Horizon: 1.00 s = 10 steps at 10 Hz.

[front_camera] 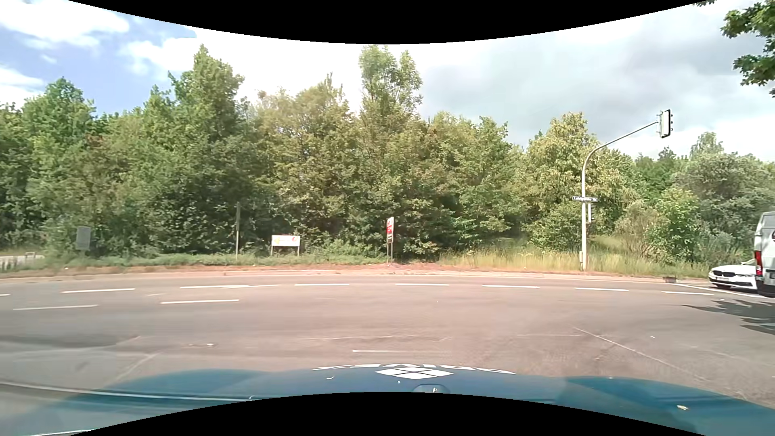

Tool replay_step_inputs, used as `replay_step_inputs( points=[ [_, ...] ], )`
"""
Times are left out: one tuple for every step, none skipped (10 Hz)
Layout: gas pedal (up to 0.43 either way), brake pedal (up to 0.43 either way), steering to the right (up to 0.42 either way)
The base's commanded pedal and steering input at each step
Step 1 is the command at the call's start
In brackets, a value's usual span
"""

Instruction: Follow the waypoints while adhering to traffic rules and regulations

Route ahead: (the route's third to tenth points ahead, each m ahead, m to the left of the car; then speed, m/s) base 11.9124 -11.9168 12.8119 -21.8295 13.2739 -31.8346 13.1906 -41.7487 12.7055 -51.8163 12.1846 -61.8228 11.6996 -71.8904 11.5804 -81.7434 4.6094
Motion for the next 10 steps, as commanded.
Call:
replay_step_inputs(
  points=[
    [0.169, 0.0, 0.316],
    [0.169, 0.0, 0.34],
    [0.177, 0.0, 0.36],
    [0.177, 0.0, 0.368],
    [0.197, 0.0, 0.37],
    [0.209, 0.0, 0.371],
    [0.22, 0.0, 0.379],
    [0.228, 0.0, 0.397],
    [0.228, 0.0, 0.407],
    [0.228, 0.0, 0.415]
  ],
)
